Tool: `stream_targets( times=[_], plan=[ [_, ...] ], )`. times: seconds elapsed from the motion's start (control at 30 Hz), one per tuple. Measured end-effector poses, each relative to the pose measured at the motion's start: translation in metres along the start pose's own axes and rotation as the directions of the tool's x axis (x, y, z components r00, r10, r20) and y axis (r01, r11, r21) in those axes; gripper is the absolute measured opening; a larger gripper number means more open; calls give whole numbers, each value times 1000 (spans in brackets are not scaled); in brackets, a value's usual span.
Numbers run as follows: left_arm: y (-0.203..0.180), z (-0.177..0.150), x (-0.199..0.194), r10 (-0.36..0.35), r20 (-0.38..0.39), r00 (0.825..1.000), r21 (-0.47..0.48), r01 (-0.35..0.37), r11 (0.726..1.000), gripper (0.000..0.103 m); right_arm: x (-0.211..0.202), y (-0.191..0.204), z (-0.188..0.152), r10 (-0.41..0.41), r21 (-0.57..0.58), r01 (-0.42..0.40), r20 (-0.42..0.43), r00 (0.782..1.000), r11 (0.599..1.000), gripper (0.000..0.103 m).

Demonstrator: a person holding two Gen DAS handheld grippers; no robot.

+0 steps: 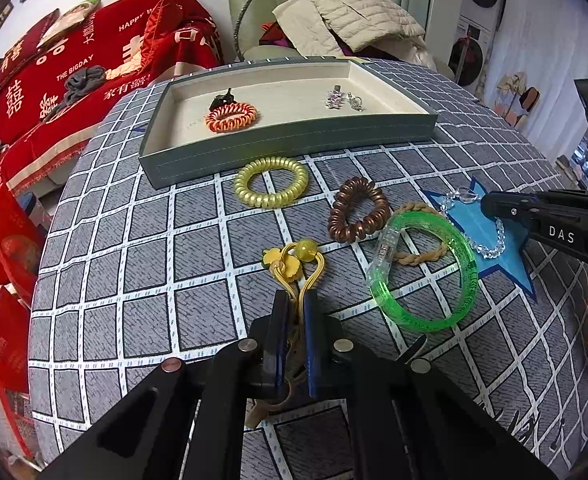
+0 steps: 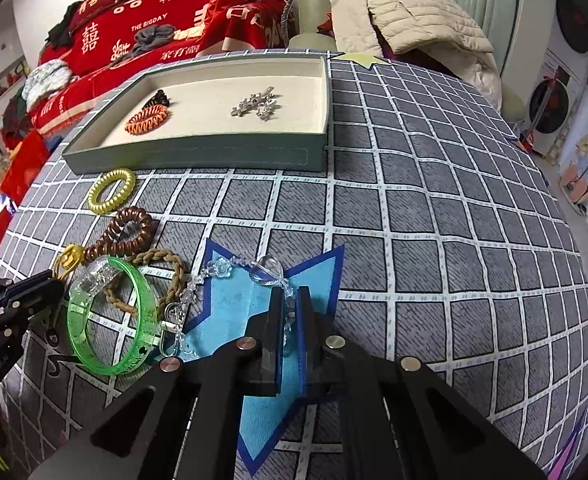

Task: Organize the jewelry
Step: 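Grasp the yellow cord tie with the left tool while the right tool grasps the crystal bracelet, then carry the cord tie in the left tool while the right tool carries the crystal bracelet to the tray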

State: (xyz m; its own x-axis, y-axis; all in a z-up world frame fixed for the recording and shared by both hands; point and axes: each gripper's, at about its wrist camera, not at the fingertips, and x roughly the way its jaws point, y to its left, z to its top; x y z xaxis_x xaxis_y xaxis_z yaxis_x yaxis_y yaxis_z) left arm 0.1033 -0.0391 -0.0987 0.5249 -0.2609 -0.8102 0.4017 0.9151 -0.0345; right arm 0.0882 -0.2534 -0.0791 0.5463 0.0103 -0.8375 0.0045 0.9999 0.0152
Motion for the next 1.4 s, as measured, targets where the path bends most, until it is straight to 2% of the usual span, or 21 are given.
stream_targets(
  times=[0.43,0.8,0.87,0.97,1.17,1.2,1.23,1.27,1.4],
  plan=[
    [20,5,-11,-23,29,999,-69,25,997,29,-25,-3,12,51,33,-54,72,996,998,6],
    [33,15,-20,-44,49,998,-89,48,995,29,-50,4,32,73,12,-75,135,988,997,6],
    [34,15,-20,-24,48,999,-93,29,995,29,-53,7,34,80,8,-82,142,987,997,6],
    [35,13,-23,52,66,996,-93,-46,995,29,-55,10,33,88,1,-89,143,986,996,6],
    [46,11,-24,63,62,996,-128,-55,990,30,-59,11,31,105,6,-107,151,983,994,6],
    [47,11,-23,63,60,996,-131,-55,990,33,-60,10,31,108,8,-111,154,982,994,6],
    [49,11,-21,58,49,997,-137,-50,989,72,-61,10,31,110,8,-113,156,982,994,6],
    [50,11,-20,61,41,997,-146,-54,988,103,-62,10,31,113,9,-116,158,981,993,6],
    [49,12,-19,103,58,993,-131,-94,987,103,-64,11,29,121,6,-124,161,979,992,6]
  ],
)
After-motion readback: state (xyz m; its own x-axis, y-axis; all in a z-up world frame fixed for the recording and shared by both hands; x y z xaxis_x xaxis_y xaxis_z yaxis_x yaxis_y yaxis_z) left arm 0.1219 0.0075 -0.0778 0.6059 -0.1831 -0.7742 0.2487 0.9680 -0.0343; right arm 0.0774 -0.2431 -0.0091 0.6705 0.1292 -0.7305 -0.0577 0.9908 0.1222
